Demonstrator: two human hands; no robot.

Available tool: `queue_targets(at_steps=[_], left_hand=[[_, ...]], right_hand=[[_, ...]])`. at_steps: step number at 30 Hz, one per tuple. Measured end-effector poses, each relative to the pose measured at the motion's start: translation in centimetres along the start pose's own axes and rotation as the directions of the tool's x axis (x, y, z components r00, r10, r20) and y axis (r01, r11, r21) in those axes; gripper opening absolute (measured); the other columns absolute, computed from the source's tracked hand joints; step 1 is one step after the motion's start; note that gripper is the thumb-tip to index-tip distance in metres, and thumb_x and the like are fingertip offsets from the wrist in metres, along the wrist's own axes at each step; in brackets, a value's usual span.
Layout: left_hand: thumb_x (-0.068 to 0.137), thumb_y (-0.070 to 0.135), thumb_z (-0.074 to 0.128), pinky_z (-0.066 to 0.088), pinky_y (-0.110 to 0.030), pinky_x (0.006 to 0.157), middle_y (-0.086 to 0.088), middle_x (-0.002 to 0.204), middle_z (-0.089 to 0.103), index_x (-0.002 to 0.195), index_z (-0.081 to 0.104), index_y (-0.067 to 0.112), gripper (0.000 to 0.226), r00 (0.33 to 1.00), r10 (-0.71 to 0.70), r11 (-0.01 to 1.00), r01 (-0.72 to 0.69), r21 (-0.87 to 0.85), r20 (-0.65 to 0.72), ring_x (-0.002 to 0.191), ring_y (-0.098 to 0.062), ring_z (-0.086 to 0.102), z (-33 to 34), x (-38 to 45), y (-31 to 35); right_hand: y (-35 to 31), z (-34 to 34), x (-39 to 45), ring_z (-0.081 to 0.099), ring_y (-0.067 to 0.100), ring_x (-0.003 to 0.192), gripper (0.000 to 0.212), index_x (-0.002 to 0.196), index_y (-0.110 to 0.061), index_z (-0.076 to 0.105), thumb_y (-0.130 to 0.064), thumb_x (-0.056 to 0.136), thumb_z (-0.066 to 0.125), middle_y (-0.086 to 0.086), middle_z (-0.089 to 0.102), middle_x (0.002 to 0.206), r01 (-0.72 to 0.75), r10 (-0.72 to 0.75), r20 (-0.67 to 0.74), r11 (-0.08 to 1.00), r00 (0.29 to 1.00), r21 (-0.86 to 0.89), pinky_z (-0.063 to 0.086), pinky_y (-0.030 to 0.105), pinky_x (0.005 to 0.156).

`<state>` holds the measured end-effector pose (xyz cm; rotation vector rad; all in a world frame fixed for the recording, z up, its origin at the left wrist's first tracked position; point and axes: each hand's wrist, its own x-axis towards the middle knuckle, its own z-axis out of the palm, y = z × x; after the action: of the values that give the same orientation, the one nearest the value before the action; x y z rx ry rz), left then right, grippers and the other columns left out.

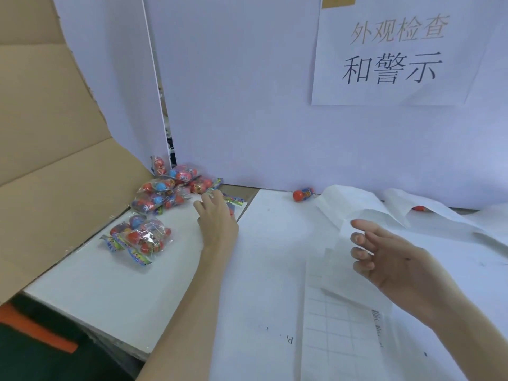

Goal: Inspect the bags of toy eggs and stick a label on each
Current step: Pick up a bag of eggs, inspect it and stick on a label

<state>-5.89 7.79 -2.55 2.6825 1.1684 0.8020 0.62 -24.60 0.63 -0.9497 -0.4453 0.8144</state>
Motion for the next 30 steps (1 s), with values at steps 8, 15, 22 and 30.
queue_targets(at_steps=[8,15,22,30], left_hand=[[0.089,0.021,0.081,0.049,-0.028,0.087,0.000,0.107,0.050,0.117,0.073,0.012,0.030,0.954,0.279,0.721,-0.281,-0.634,-0.105,0.095,-0.023,0.061,-0.8,-2.4,5.0],[0.088,0.032,0.081,0.045,-0.022,0.101,-0.003,0.130,0.049,0.131,0.071,0.017,0.047,0.609,0.751,0.326,-0.679,-0.658,-0.257,0.123,-0.014,0.046,-1.6,-7.4,9.7],[0.098,0.023,0.072,0.053,-0.023,0.099,0.011,0.141,0.056,0.132,0.065,0.036,0.036,0.792,0.601,0.203,-0.022,-0.979,0.107,0.126,-0.013,0.062,-3.1,-8.0,10.9],[0.092,0.010,0.077,0.062,-0.037,0.089,-0.012,0.097,0.079,0.095,0.077,0.005,0.006,0.823,0.375,0.220,0.368,-0.903,0.426,0.088,-0.024,0.076,-2.1,-7.4,10.7]], right_hand=[[0.5,-0.3,0.3,0.074,0.021,0.097,0.042,0.134,-0.010,0.070,-0.022,0.095,0.059,0.008,0.075,0.115,-0.053,0.064,-0.145,0.995,0.987,0.079,0.060,0.026,0.071],[0.0,-0.5,0.3,0.073,0.034,0.113,0.066,0.138,-0.013,0.060,-0.062,0.095,0.060,0.017,0.073,0.126,0.045,-0.056,-0.320,0.998,0.946,-0.043,0.056,0.048,0.098],[0.8,0.0,0.1,0.075,0.031,0.090,0.031,0.105,-0.013,0.079,-0.040,0.102,0.064,0.011,0.079,0.104,0.138,-0.305,-0.375,0.901,0.876,-0.410,0.060,0.051,0.092],[1.2,0.4,0.4,0.077,0.012,0.076,0.018,0.097,-0.025,0.078,-0.033,0.104,0.063,-0.010,0.078,0.090,0.128,-0.487,-0.322,0.687,0.811,-0.715,0.059,0.027,0.071]])
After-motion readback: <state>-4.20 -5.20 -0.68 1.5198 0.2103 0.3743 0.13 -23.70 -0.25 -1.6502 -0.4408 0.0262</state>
